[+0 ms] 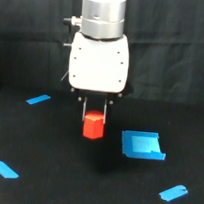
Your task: Pick up the red object from the table
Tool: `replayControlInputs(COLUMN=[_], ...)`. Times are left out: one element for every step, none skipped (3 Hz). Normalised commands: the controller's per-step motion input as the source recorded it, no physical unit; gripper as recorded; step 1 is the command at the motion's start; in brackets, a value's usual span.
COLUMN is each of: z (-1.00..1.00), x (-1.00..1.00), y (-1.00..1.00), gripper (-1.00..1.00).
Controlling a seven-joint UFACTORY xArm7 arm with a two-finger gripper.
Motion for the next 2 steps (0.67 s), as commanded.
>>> replayControlInputs(z=[0.52,0.74], x=[0.1,0.08], y=[-0.25,0.03], gripper=[-0.81,-0.98])
